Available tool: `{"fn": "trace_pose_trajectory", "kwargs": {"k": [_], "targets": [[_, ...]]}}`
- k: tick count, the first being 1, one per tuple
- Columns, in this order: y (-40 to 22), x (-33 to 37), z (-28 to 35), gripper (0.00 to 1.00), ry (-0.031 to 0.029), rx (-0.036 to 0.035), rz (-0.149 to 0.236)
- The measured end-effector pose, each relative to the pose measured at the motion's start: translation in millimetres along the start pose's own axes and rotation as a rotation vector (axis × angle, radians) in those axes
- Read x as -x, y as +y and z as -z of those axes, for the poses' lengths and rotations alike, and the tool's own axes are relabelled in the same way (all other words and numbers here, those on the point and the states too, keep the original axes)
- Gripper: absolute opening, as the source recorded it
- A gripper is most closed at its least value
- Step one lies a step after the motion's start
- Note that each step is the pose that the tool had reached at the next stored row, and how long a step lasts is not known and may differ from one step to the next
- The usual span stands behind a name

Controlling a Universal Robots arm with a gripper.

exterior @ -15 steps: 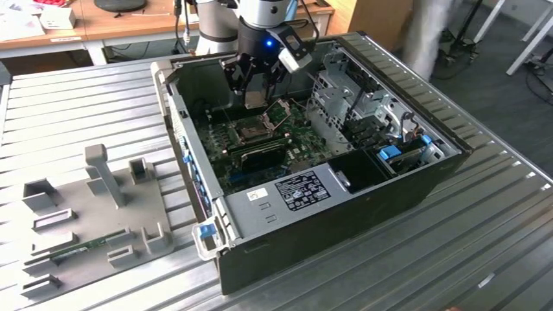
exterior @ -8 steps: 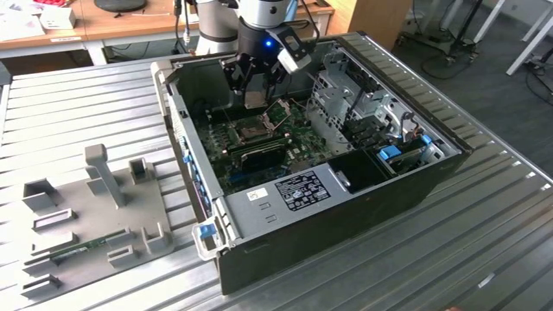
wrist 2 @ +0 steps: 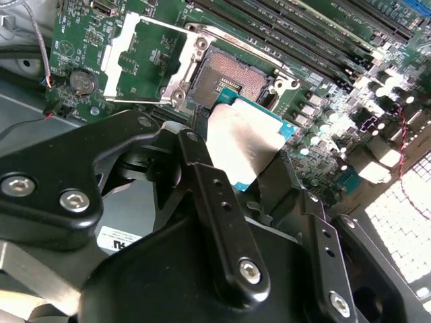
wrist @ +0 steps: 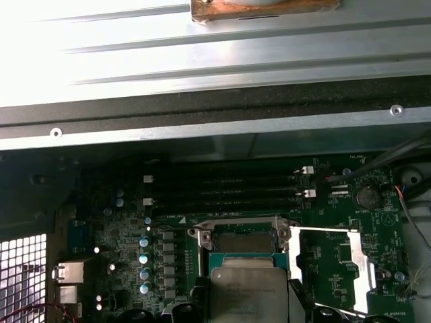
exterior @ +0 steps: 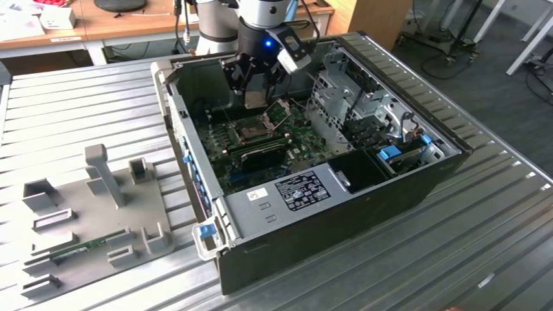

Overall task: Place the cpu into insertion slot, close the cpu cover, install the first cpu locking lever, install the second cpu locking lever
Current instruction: 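Place the cpu into insertion slot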

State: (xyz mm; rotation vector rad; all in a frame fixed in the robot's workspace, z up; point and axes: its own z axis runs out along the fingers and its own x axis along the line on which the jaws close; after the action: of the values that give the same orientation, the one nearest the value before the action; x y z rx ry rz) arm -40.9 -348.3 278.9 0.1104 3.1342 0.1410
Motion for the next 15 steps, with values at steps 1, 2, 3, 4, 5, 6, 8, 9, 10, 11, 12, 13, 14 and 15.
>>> {"fn": "trace_pose_trajectory", "kwargs": {"k": [1,2,3,4,5,6,8,9,10,11,12,13,14,15], "targets": [[0.0,0.0,0.0,0.54,-0.0001,0.0000,0.000],[0.0,0.0,0.0,0.54,-0.0001,0.0000,0.000],[0.0,0.0,0.0,0.54,-0.0001,0.0001,0.000],[0.0,0.0,0.0,0.54,-0.0002,0.0001,-0.001],[0.0,0.0,0.0,0.54,-0.0001,0.0000,-0.001],[0.0,0.0,0.0,0.54,-0.0002,0.0001,-0.001],[0.0,0.0,0.0,0.54,-0.0008,0.0000,-0.008],[0.0,0.0,-0.1,0.54,-0.0011,0.0000,-0.011],[0.0,0.0,-0.1,0.54,-0.0011,0.0001,-0.011],[0.0,0.0,-0.1,0.54,-0.0012,0.0001,-0.012],[0.0,0.0,-0.1,0.54,-0.0012,0.0001,-0.012],[0.0,0.0,-0.1,0.54,-0.0012,0.0001,-0.012],[0.0,0.0,-0.1,0.54,-0.0017,0.0001,-0.017],[0.0,0.0,-0.1,0.54,-0.0021,0.0001,-0.023]]}}
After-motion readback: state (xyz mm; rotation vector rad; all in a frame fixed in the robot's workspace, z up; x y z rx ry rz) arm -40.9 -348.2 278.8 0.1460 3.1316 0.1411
